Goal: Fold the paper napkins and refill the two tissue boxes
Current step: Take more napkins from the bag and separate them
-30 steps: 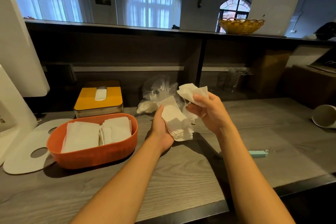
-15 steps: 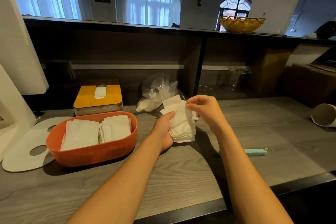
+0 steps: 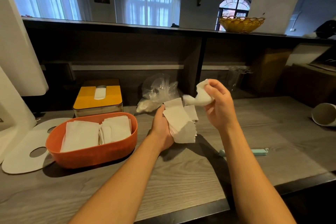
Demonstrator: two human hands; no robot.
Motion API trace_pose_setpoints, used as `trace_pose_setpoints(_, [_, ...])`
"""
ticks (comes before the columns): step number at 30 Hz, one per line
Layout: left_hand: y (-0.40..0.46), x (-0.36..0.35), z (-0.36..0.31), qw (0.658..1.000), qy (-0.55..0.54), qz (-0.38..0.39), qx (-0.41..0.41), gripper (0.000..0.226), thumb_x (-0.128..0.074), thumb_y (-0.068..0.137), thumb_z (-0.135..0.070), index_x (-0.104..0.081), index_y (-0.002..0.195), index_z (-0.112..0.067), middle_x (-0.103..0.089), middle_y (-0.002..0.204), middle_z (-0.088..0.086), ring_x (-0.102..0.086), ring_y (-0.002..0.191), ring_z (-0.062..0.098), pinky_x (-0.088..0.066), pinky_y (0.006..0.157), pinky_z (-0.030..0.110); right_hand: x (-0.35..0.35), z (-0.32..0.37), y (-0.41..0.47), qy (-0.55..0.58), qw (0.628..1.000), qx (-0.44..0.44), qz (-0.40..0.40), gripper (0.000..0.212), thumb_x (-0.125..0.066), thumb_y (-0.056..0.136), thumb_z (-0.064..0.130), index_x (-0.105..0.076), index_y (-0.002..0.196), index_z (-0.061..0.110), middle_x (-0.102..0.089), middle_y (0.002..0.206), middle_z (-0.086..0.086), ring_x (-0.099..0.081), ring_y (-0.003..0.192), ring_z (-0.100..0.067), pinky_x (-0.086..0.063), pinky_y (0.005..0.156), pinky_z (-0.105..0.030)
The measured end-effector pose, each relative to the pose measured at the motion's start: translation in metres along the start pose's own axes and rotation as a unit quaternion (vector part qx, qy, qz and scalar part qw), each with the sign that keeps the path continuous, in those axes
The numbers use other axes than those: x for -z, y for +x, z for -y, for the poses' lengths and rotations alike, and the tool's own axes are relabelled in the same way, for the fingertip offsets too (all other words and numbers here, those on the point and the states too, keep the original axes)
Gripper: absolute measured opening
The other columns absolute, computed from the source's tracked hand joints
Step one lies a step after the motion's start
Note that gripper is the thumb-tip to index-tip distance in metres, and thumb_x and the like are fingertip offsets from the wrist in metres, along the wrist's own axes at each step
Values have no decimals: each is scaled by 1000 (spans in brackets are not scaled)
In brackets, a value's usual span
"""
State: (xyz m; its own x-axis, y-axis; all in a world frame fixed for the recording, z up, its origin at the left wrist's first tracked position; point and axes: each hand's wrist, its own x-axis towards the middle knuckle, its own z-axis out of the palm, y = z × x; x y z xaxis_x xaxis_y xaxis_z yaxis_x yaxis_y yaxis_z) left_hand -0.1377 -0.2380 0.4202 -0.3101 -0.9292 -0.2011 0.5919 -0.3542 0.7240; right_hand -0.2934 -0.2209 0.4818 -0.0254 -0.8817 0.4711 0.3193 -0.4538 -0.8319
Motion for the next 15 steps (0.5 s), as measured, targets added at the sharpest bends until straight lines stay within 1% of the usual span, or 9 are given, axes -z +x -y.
trace_pose_setpoints(2, [4, 3, 1, 1000, 18, 19, 5, 71, -24, 100, -65, -62, 133, -15, -71, 121, 17, -67, 104, 35, -52, 87, 42, -1, -3, 1, -127, 990, -45, 39, 14, -60, 94, 6, -72, 95, 14, -70, 91, -3, -69, 82, -16, -56, 66, -26])
trace_pose_setpoints(4, [2, 4, -1, 998, 45, 32, 26, 78, -22, 98, -71, -60, 136, -14, -68, 127, 18, -64, 115, 37, -51, 94, 46, -4, -14, 3, -284, 952, -80, 86, 13, -61, 96, 11, -74, 98, 15, -72, 96, -3, -70, 88, -19, -57, 70, -28])
trace_pose_setpoints(6, [-2, 5, -2, 996, 64, 50, 43, 76, -26, 98, -70, -60, 136, -13, -67, 128, 19, -65, 114, 36, -52, 96, 48, -5, -28, 4, -373, 916, -98, 115, 14, -62, 97, 19, -74, 102, 17, -71, 97, 0, -68, 88, -16, -56, 71, -27])
trace_pose_setpoints(8, [-6, 4, -3, 993, 84, 63, 44, 59, -40, 102, -54, -59, 137, -11, -68, 125, 18, -67, 113, 34, -52, 98, 48, -4, -39, 7, -410, 898, -93, 129, 17, -61, 98, 21, -74, 108, 17, -71, 96, 2, -66, 83, -7, -53, 68, -20])
trace_pose_setpoints(9, [-5, 4, -2, 992, 105, 63, 40, 47, -48, 103, -39, -57, 138, -9, -69, 123, 18, -67, 112, 33, -53, 97, 47, -3, -43, 9, -399, 904, -93, 121, 19, -59, 99, 20, -72, 112, 15, -71, 97, 4, -65, 82, -2, -50, 67, -16])
trace_pose_setpoints(10, [-4, 4, -3, 991, 123, 49, 32, 39, -53, 103, -23, -55, 138, -7, -70, 120, 18, -68, 111, 33, -55, 93, 46, -1, -46, 11, -373, 919, -96, 83, 21, -57, 100, 19, -70, 116, 14, -69, 99, 4, -64, 85, 0, -48, 68, -14])
trace_pose_setpoints(12, [1, 8, -3, 992, 123, 0, 24, 37, -53, 100, -3, -53, 137, -1, -69, 119, 20, -68, 105, 33, -57, 82, 45, 9, -50, 17, -318, 940, -92, -86, 25, -56, 100, 17, -66, 123, 13, -67, 107, 3, -62, 100, -9, -46, 74, -15])
trace_pose_setpoints(14, [4, 11, -6, 995, 87, -43, 13, 30, -49, 100, 2, -55, 130, 1, -69, 115, 19, -67, 97, 32, -54, 78, 44, 27, -57, 19, -333, 912, -97, -219, 27, -60, 98, 19, -65, 124, 13, -67, 113, -1, -63, 100, -14, -47, 75, -19])
trace_pose_setpoints(15, [5, 12, -8, 996, 65, -60, 7, 27, -48, 101, 1, -56, 128, 0, -69, 112, 18, -67, 93, 31, -53, 78, 44, 35, -63, 21, -367, 894, -126, -224, 30, -63, 97, 22, -64, 125, 13, -67, 117, -4, -63, 98, -14, -48, 76, -22])
